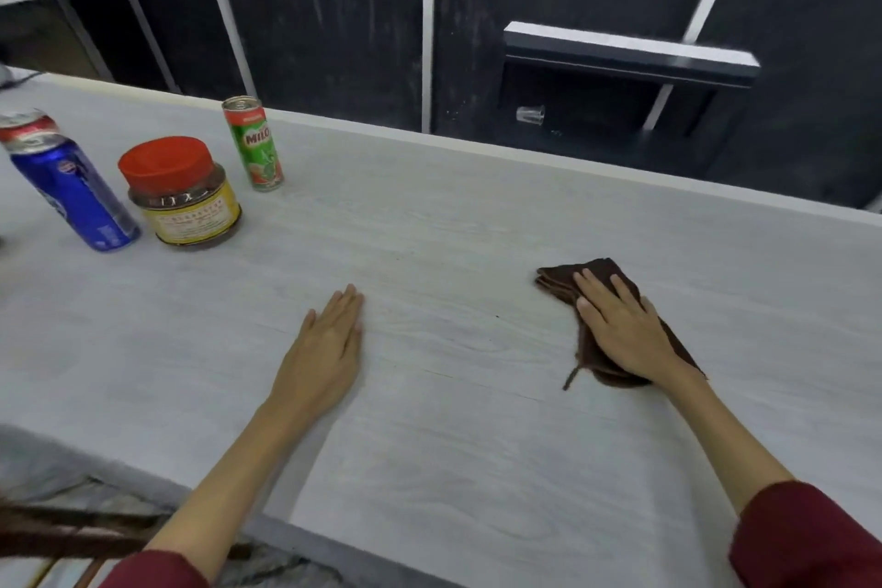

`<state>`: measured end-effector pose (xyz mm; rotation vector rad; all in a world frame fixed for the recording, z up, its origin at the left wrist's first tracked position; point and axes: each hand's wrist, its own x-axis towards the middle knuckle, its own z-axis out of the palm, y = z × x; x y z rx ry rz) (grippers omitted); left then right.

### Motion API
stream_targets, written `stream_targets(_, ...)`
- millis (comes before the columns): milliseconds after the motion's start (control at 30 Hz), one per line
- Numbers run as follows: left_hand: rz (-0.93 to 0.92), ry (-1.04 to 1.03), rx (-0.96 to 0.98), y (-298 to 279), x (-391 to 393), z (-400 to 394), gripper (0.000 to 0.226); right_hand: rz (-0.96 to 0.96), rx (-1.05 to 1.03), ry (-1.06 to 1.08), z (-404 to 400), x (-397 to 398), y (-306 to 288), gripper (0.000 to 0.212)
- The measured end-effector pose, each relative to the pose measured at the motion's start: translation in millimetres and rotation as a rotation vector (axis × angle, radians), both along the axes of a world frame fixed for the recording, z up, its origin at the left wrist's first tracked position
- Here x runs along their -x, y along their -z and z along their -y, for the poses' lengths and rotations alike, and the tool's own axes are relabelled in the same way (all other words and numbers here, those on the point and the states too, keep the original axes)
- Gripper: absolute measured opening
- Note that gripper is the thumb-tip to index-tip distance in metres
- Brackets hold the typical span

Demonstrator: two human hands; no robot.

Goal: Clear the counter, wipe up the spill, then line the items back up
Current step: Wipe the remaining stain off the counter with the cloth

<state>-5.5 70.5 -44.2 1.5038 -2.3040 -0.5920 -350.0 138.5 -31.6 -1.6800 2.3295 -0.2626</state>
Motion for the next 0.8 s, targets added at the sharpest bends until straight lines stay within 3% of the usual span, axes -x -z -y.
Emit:
stream_targets(100, -0.024, 0.035, -0.015, -2.1, -0.8, -0.9, 0.048, 0.034, -0.021, 0.026, 37.0, -17.6, -5.6, 0.049)
stream_targets(267, -0.044, 0.048, -0.015, -5.5, -12.3, -7.5, 0.048, 0.028, -0.029, -0.190, 79.2, -100.4, -6.2, 0.049)
stream_targets(367, -0.034, 0.052, -0.029, -5.5, -24.3, -12.2, 0.048, 0.043, -0.047, -0.381, 46.8, -137.8, -3.9, 0.048)
stream_targets(467, -0.035, 0.074, -0.035, -5.3, -29.4, -20.4, 0.048, 0.061, -0.058, -0.448, -5.5, -125.5, -2.9, 0.047)
stream_targets(667, -0.058, 0.152, -0.022, -6.4, -10.2, -39.1, 0.048, 0.053, -0.055, -0.139, -105.7, -34.1, -10.4, 0.044)
stream_targets(800, -0.062, 0.176, -0.031, -4.5, -3.9, -52.9, 0.048, 0.089, -0.031, 0.041, -156.9, -22.2, -3.6, 0.044)
